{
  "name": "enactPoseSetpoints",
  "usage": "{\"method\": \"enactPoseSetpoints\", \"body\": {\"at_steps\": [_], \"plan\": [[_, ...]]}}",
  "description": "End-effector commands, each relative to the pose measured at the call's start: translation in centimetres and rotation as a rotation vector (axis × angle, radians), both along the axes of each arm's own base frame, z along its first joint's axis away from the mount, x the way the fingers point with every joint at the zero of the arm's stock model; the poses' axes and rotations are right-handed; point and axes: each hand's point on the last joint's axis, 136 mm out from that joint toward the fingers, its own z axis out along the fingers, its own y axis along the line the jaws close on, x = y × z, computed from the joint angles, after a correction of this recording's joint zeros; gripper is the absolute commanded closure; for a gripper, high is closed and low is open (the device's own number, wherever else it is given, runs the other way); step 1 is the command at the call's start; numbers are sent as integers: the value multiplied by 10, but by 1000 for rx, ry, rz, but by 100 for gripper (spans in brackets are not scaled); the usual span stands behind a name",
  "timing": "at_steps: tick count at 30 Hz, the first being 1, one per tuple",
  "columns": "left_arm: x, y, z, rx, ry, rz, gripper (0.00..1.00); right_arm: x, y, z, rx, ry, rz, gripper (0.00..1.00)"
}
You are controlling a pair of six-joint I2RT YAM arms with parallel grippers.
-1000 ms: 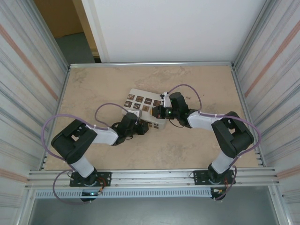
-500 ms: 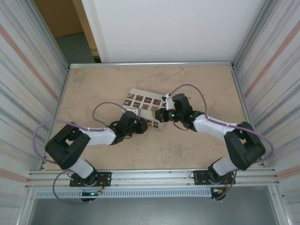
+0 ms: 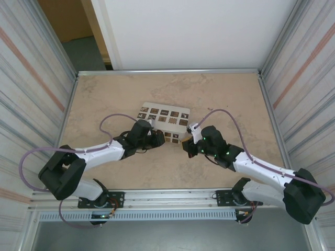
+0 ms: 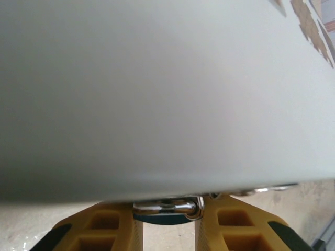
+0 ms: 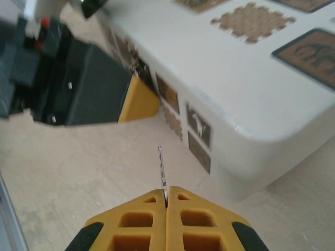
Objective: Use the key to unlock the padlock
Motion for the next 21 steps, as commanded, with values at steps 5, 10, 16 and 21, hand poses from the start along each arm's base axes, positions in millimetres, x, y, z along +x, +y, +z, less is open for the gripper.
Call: {"method": "enactPoseSetpoints", "body": {"at_steps": [5,10,16,21], "plan": [[7,-20,55,-140,-12,1,87,-4,10,-18,-143,-135,25,100],[5,-20,57,-166,51,17,88,-1,25,-26,-166,-161,45,100],[6,-16,57,-181,78,38,89,8,37,-24,-157,-201,49,100],[5,-18,58,-181,97,29,89,14,46,-24,-165,-223,64,100]]}}
